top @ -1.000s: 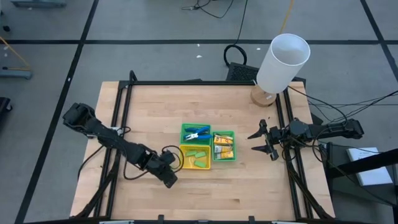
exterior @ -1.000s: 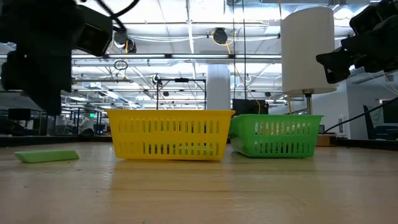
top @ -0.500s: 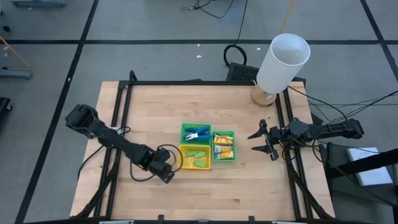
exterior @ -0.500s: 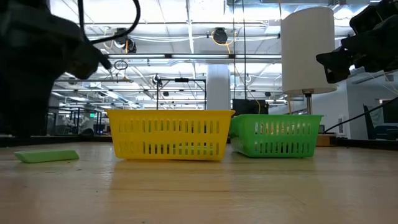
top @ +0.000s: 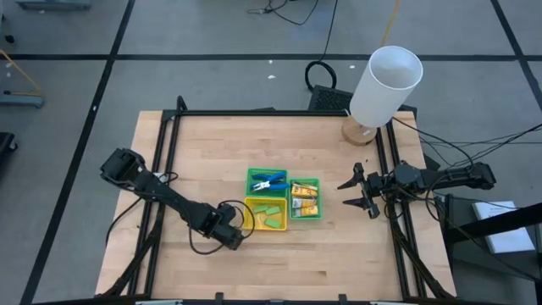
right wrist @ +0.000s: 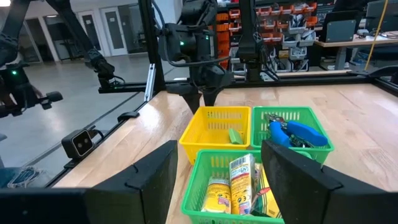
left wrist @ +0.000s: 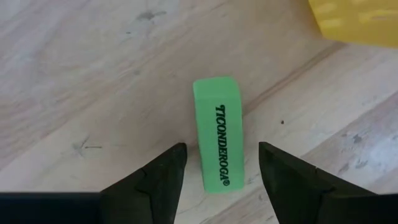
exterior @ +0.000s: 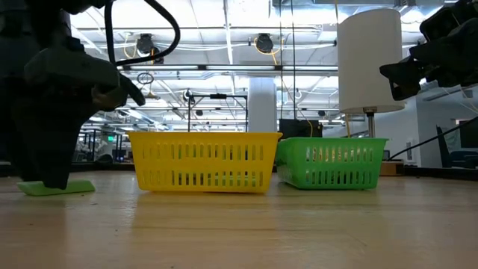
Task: Pick & Place School Supplies
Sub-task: Put the green eraser into the bottom yellow bin
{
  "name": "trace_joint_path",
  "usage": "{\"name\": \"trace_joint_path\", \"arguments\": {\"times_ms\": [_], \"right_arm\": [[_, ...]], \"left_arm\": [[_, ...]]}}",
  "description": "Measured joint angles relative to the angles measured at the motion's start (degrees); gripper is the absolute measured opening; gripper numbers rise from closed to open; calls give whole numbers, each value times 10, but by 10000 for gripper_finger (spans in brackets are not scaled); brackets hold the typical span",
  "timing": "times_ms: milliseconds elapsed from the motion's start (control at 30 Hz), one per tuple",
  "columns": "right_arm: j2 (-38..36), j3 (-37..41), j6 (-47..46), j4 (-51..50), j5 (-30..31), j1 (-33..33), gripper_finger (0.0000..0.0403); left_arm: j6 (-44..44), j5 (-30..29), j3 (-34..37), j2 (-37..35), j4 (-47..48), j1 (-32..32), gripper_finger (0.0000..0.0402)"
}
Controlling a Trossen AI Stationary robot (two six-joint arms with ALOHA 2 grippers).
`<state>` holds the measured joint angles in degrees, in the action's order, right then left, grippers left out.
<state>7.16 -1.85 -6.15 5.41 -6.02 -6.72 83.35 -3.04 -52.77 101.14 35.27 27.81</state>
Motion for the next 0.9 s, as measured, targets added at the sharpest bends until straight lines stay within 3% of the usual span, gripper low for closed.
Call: {"name": "trace_joint_path", "arguments": {"times_ms": [367, 700, 900], "right_arm": [[0, 0, 0, 0, 0, 0, 226], [0, 0, 0, 0, 0, 0, 226], [0, 0, 0, 0, 0, 0, 226]], "left_arm": [[1, -27, 0, 1, 9, -1, 206], [-7, -45, 1, 1, 21, -3, 85], [11, -45, 1, 1, 54, -3, 80]]}}
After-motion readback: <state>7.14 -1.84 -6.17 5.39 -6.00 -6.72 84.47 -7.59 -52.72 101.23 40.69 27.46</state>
